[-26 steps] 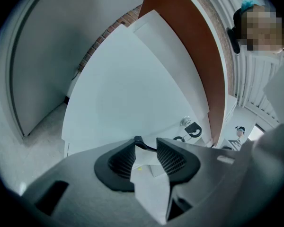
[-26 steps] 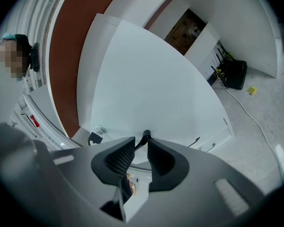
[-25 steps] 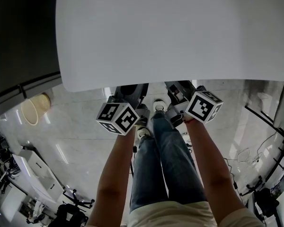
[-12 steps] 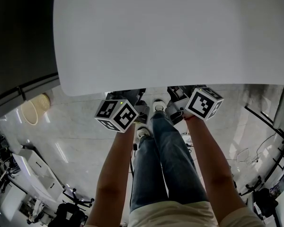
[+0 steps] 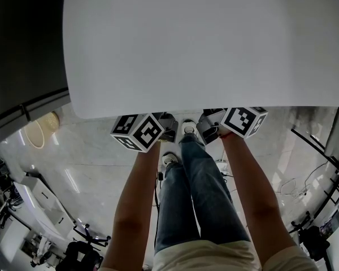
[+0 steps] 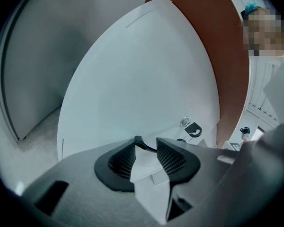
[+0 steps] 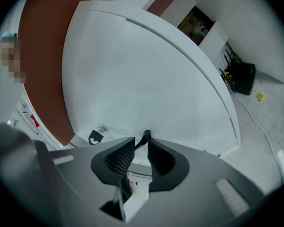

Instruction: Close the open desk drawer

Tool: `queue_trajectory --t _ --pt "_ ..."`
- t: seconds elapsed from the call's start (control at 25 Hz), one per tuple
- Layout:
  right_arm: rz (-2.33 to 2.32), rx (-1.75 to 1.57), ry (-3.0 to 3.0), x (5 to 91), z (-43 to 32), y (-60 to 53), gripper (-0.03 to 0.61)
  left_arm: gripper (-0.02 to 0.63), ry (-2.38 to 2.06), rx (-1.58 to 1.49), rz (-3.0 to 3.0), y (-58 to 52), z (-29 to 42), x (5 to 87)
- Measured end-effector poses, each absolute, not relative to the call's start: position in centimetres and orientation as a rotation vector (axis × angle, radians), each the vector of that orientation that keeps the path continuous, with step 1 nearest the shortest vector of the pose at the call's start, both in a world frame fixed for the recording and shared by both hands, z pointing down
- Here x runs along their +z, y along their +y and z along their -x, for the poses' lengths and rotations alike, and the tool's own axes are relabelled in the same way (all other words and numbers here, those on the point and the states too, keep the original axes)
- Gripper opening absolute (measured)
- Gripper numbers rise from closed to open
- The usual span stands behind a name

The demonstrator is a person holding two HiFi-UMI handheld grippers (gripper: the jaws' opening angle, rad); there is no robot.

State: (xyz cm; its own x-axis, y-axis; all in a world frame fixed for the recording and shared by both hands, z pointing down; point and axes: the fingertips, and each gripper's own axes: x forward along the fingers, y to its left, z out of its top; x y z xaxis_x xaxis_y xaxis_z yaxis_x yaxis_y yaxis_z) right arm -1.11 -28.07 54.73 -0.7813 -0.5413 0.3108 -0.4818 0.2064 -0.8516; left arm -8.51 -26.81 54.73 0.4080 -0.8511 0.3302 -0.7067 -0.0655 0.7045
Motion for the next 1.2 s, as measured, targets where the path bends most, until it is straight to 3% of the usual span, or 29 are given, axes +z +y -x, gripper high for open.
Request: queue_trajectory --t 0.8,1.2 --pt "1.091 -1.605 2.439 54.8 0.7 -28.2 0.097 0.152 -1.363 -0.126 -1.849 -26.8 8.2 55.4" --pt "1.13 -1.606 2.433 55.3 -0.1 -25.4 0.052 0.055 -1.376 -0.118 -1.887 -24.5 7.9 54.5"
